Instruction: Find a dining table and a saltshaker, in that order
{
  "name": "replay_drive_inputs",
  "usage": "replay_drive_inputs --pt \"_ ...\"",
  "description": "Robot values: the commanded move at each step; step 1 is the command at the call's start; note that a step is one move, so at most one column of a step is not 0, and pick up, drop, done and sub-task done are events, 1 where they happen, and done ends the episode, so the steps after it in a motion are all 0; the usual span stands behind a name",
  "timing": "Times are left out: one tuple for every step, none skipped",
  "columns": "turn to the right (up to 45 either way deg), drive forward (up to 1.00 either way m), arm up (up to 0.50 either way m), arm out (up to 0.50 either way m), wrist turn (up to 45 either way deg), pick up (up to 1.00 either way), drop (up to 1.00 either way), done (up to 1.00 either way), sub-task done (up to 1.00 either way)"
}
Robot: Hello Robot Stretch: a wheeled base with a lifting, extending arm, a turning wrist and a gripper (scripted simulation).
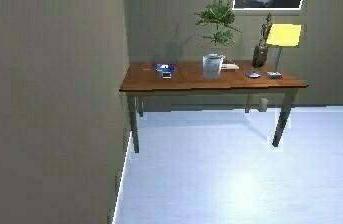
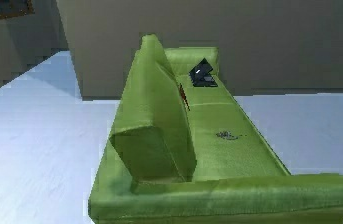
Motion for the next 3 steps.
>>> replay_drive_inputs --pt "0.0 0.35 0.0 0.0 0.0 0.0 0.0 0.0 0.0" --pt "9.0 0.0 0.0 0.0 0.0 0.0 0.0 0.0 0.0" --pt "0.0 0.6 0.0 0.0 0.0 0.0 0.0 0.0 0.0"
